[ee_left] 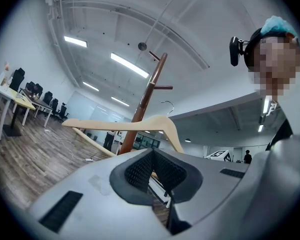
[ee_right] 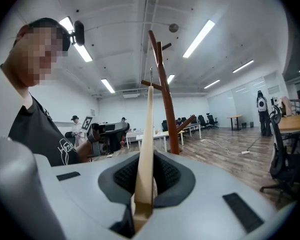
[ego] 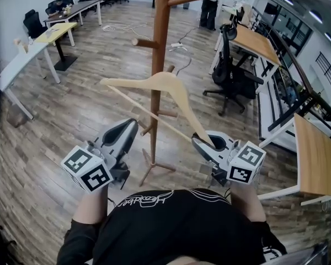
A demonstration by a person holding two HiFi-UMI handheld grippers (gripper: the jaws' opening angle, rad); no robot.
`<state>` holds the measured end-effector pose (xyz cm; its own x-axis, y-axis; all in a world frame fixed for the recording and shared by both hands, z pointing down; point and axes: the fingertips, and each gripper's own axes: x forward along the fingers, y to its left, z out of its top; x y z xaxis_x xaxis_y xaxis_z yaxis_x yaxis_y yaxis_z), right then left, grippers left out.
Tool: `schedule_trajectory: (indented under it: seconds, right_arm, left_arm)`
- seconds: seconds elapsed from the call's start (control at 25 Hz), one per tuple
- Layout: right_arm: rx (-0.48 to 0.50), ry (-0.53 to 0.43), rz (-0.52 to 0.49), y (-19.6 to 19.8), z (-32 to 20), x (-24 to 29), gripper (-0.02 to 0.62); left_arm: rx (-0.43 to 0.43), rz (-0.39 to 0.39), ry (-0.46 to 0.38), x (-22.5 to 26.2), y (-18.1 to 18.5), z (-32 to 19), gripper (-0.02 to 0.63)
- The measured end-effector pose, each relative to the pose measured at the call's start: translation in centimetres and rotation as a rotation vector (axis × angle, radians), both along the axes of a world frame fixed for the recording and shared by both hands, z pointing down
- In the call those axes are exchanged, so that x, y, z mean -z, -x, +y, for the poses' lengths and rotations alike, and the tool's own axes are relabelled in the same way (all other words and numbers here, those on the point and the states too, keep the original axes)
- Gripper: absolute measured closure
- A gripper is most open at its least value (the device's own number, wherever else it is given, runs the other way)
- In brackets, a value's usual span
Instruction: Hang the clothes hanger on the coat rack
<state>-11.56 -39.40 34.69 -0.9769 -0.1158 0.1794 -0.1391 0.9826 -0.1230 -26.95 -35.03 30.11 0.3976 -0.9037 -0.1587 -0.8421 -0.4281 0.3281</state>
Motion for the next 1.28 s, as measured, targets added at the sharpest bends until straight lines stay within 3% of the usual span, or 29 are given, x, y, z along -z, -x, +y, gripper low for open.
schedule_trajectory:
  seconds: [0.44, 1.28]
  right_arm:
    - [0.031, -0.056, -0.002, 3.9, -2.7, 0.8, 0.532]
    - [0.059, -0.012, 0.008, 6.7, -4.4, -2.2, 0.532]
  left_arm:
    - [0.024, 0.001, -0.008, -0.7, 3.2, -1.8, 0.598]
    - [0.046, 0.011, 0.046, -3.3, 5.9, -2.9, 0.598]
